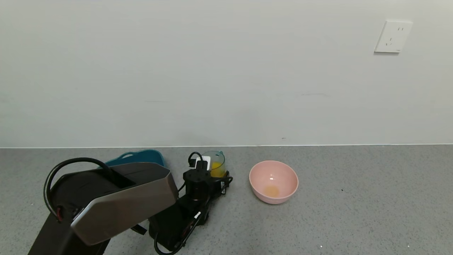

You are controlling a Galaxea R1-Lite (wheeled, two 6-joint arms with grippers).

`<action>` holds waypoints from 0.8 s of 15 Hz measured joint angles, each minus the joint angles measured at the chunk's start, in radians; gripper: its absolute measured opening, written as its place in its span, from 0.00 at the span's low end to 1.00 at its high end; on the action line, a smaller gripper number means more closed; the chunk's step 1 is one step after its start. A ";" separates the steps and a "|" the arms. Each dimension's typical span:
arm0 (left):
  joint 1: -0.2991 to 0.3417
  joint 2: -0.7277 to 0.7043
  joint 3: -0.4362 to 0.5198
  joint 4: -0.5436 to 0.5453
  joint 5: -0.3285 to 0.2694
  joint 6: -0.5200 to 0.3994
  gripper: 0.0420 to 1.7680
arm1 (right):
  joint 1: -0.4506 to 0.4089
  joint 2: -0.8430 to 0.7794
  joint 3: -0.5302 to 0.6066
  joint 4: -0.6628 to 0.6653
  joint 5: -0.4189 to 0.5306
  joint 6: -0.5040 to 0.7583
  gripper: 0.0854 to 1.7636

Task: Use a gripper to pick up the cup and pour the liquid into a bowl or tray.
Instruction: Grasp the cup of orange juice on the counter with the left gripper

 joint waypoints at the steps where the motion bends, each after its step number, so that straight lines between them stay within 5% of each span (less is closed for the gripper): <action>1: 0.000 0.000 0.000 0.001 0.000 0.001 0.76 | 0.000 0.000 0.000 0.000 0.000 0.000 0.97; 12: -0.006 -0.015 0.018 0.009 -0.001 0.013 0.73 | 0.000 0.000 0.000 0.000 0.000 0.000 0.97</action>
